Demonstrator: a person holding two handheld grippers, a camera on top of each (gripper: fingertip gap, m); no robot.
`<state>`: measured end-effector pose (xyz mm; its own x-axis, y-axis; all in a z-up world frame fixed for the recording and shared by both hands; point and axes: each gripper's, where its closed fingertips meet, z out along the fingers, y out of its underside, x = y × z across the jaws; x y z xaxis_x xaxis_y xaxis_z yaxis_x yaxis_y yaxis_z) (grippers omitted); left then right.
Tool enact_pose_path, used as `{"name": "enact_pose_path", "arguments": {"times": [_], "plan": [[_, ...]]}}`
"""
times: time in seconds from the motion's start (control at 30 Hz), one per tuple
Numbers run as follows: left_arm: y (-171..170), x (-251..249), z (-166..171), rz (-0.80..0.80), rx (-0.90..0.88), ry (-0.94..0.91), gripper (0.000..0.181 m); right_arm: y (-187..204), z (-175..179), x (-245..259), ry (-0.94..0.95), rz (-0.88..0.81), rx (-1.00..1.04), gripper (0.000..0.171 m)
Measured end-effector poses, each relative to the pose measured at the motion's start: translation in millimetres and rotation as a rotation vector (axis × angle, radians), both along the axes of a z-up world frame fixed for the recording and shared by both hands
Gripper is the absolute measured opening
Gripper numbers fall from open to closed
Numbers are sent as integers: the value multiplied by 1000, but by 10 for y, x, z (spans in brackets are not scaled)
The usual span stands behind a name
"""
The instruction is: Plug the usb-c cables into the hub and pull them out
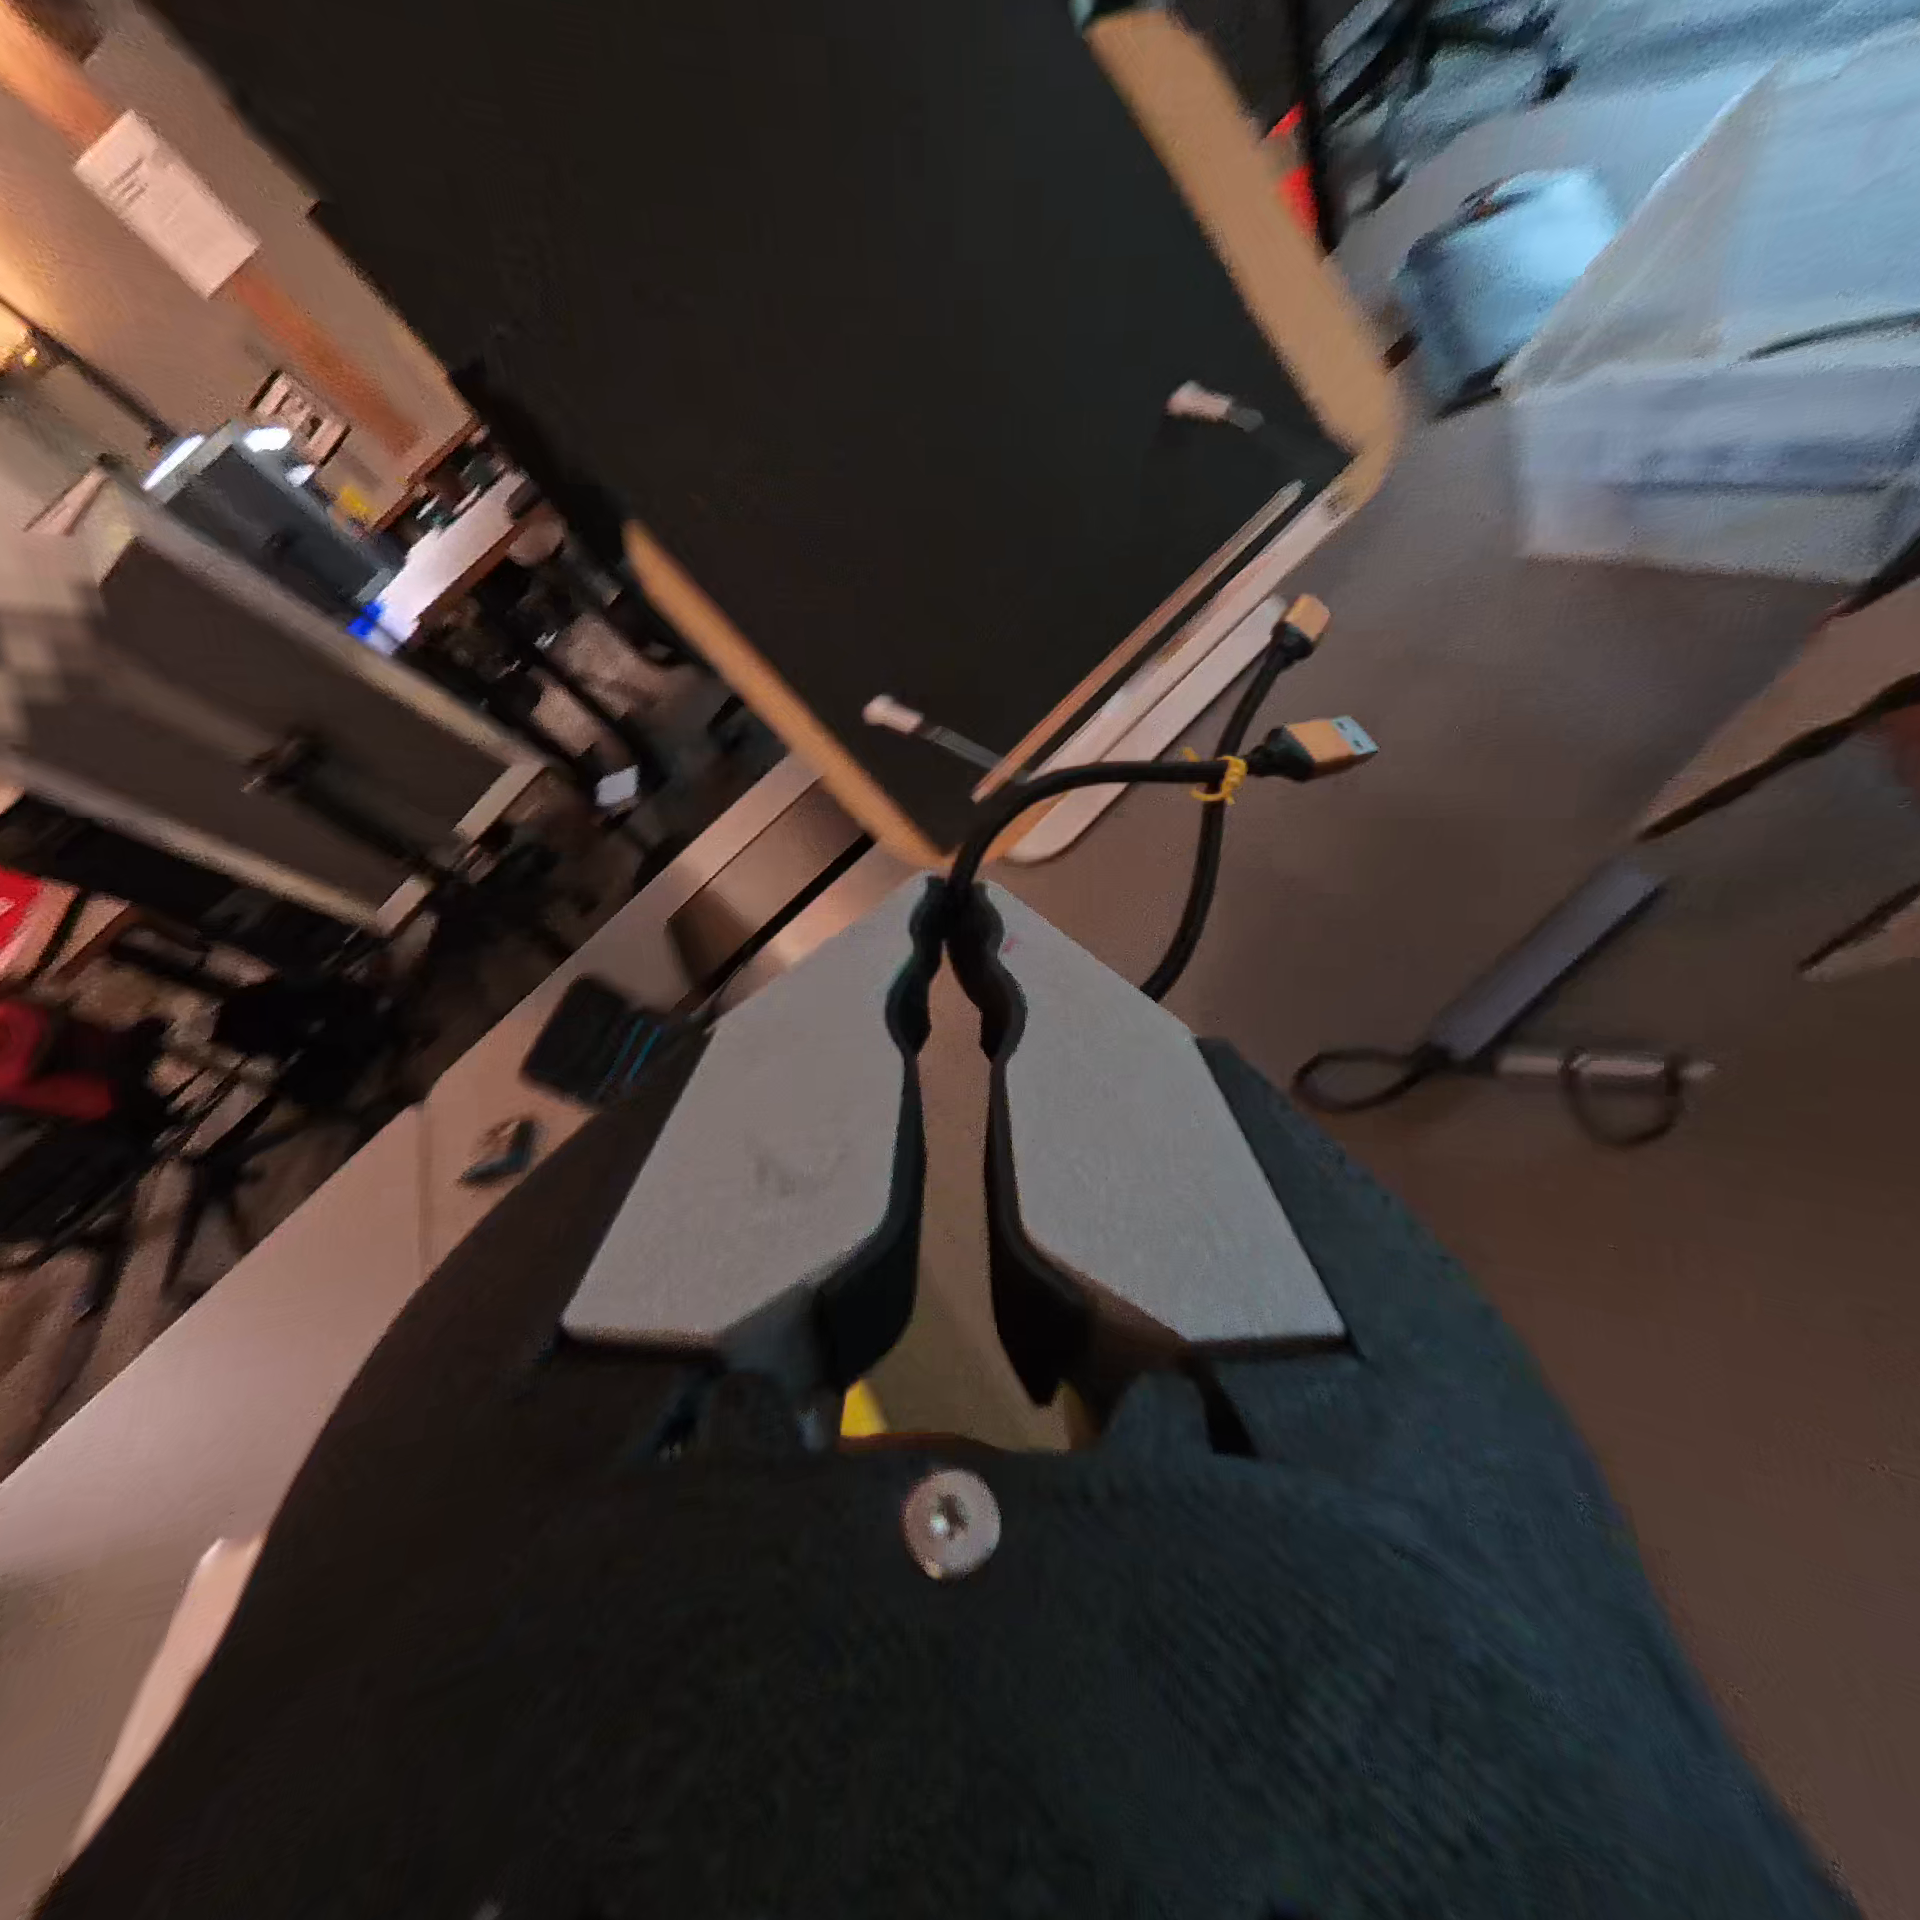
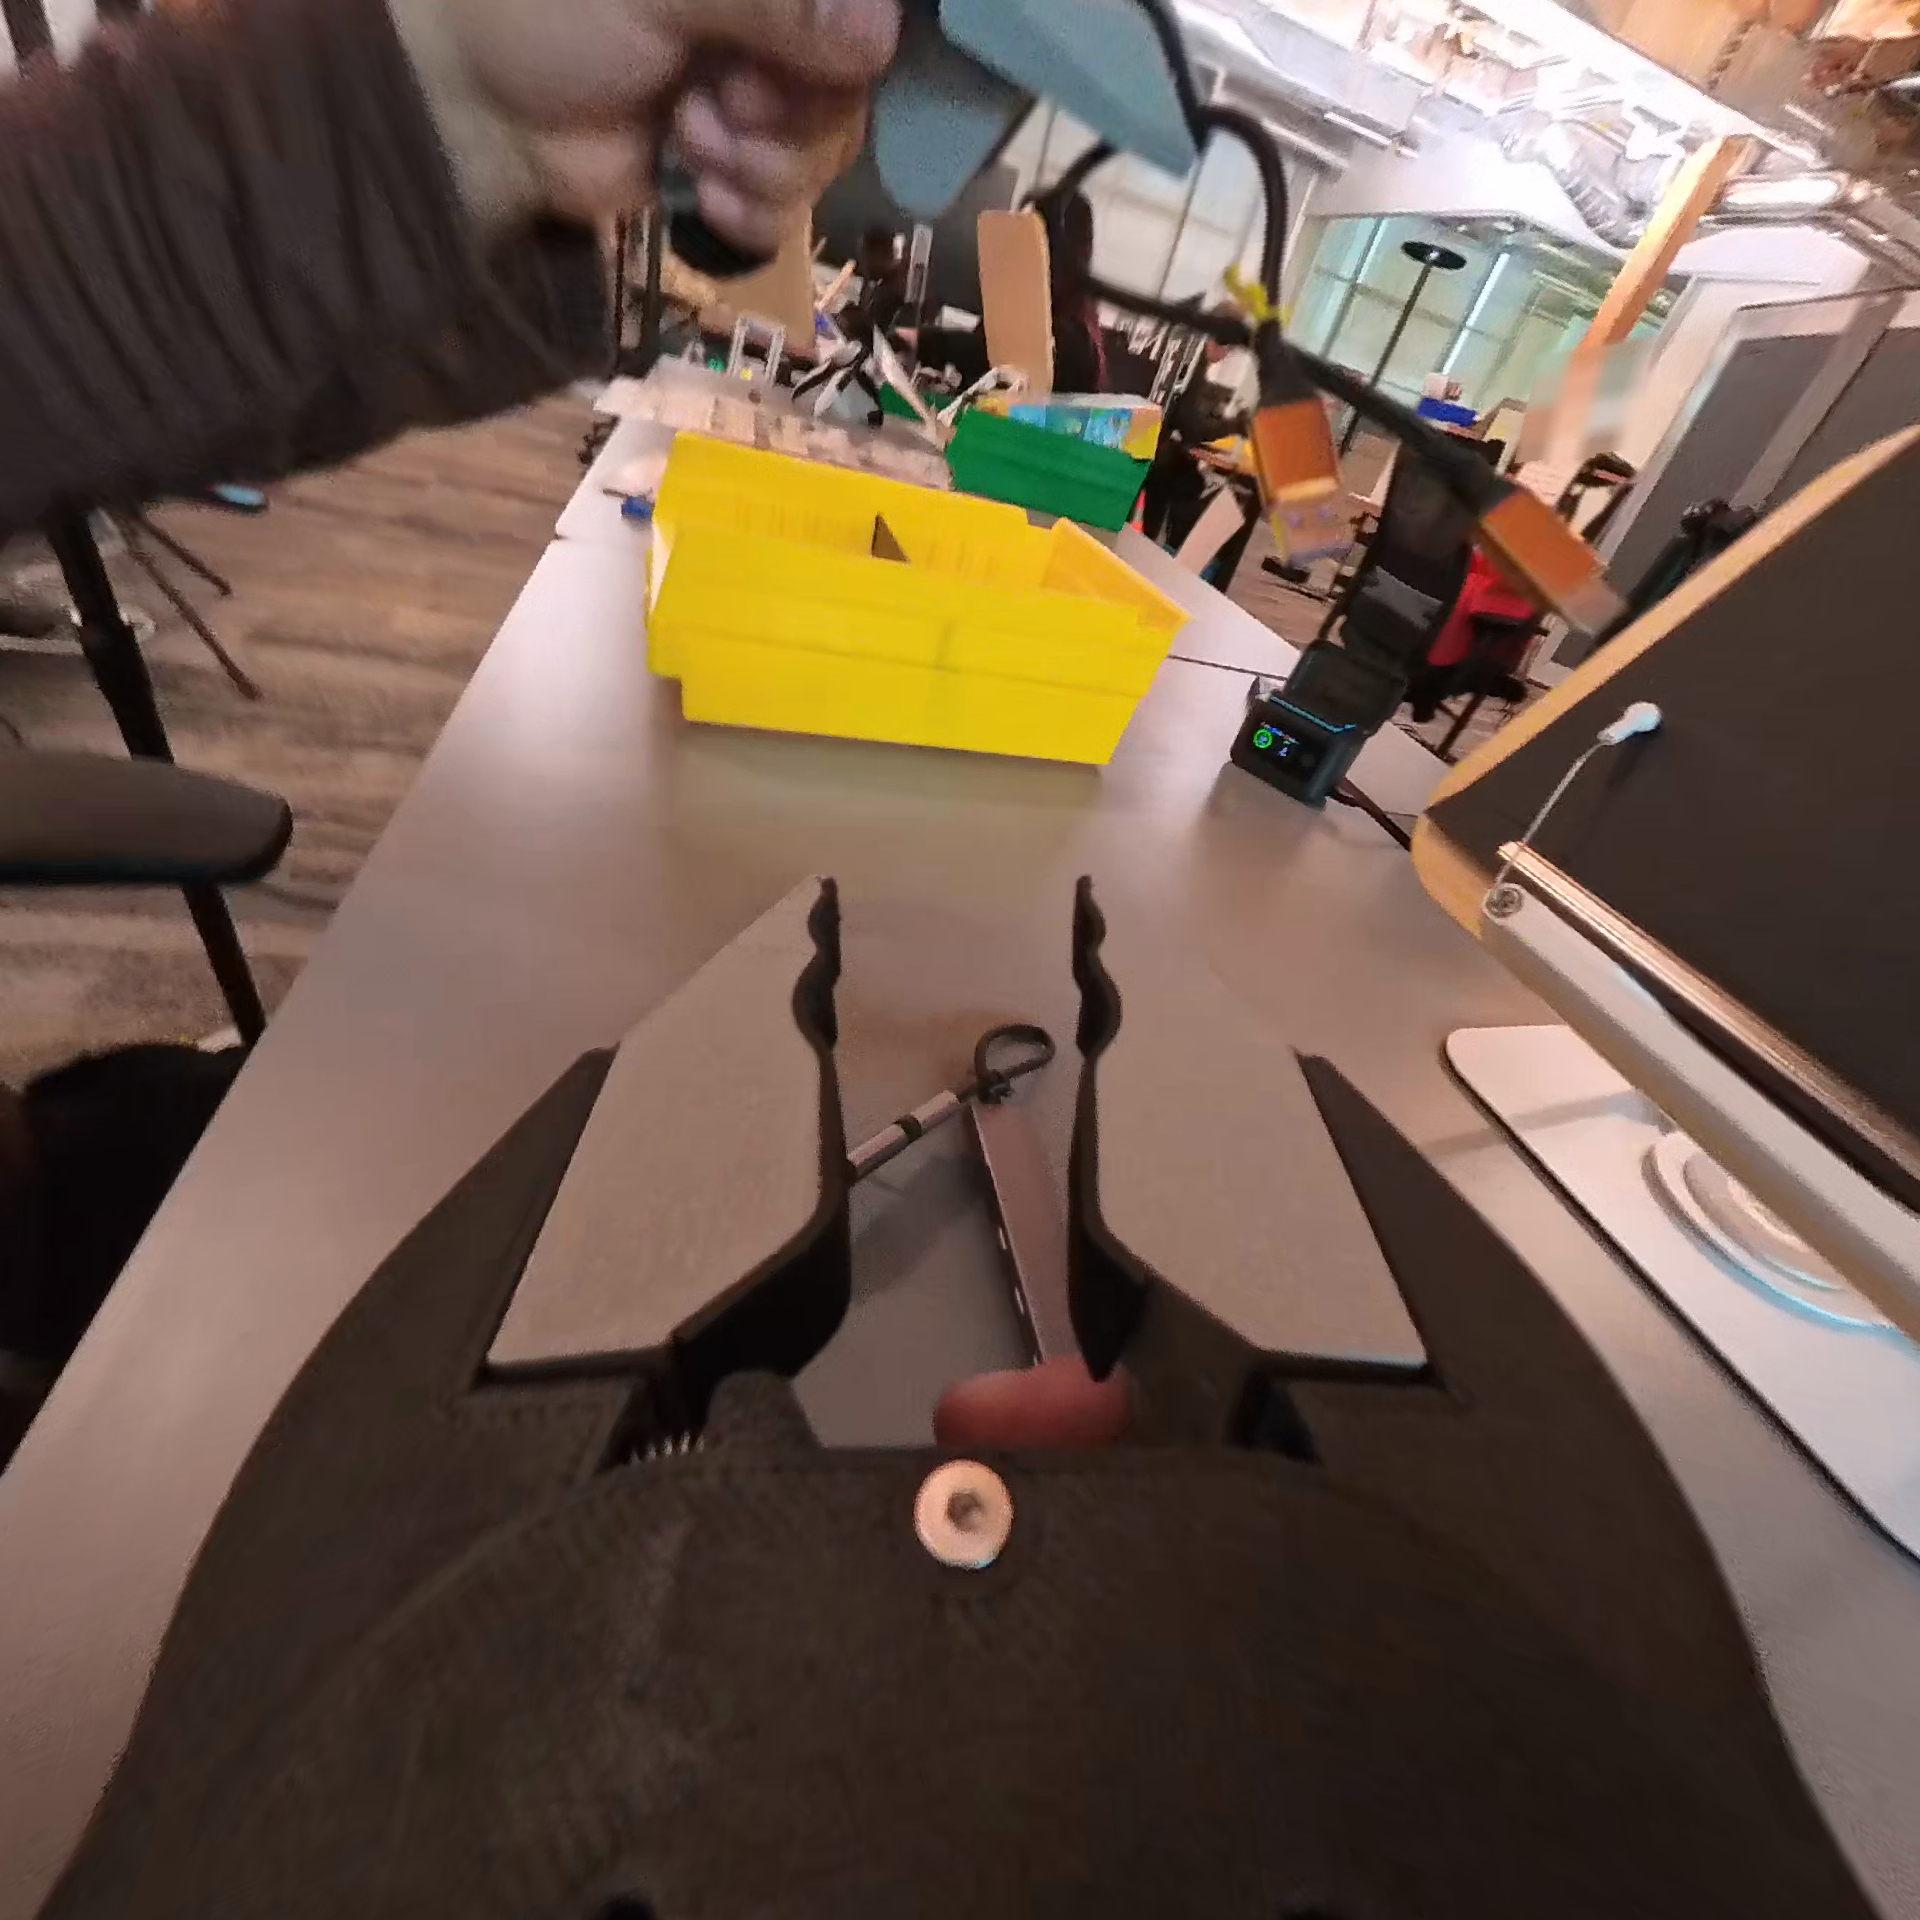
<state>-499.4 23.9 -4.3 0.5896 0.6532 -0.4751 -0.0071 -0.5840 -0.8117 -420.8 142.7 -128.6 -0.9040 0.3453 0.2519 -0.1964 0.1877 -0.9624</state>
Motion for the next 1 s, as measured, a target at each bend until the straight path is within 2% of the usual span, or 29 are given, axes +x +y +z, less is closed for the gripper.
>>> {"name": "enact_pose_path", "arguments": {"times": [0.03,0.13,0.23,0.27,0.37,0.43,0.6,0.67,0.7,0.77,0.87,0.97,1.0], "plan": [[186,-1,-49,-29,17,5,2,22,25,-31,-21,-12,-25,41],[681,-10,-292,-110,41,-28,2,145,92,-236,-107,-103,-109,55],[1127,57,-650,-213,76,-129,2,330,127,-504,-175,-241,-176,53],[1251,80,-772,-246,84,-161,3,388,127,-582,-190,-285,-196,52],[1562,152,-1078,-363,78,-196,4,526,24,-771,-236,-394,-193,72],[1699,134,-1259,-388,62,-198,1,618,-110,-878,-260,-458,-138,73],[1840,26,-1421,-416,97,-141,1,748,-293,-976,-316,-497,-82,73],[1831,36,-1329,-453,213,-94,1,750,-221,-961,-339,-455,-148,77],[1801,40,-1308,-470,286,-92,1,754,-181,-945,-349,-430,-185,73],[1778,141,-1305,-552,369,-131,1,746,-124,-904,-382,-371,-253,73],[1718,252,-1314,-652,293,5,1,684,-96,-855,-453,-284,-310,68],[1721,281,-1373,-688,265,-1,2,696,-74,-889,-500,-266,-378,58],[1728,303,-1351,-699,279,-5,2,689,-62,-884,-501,-255,-381,59]]}}
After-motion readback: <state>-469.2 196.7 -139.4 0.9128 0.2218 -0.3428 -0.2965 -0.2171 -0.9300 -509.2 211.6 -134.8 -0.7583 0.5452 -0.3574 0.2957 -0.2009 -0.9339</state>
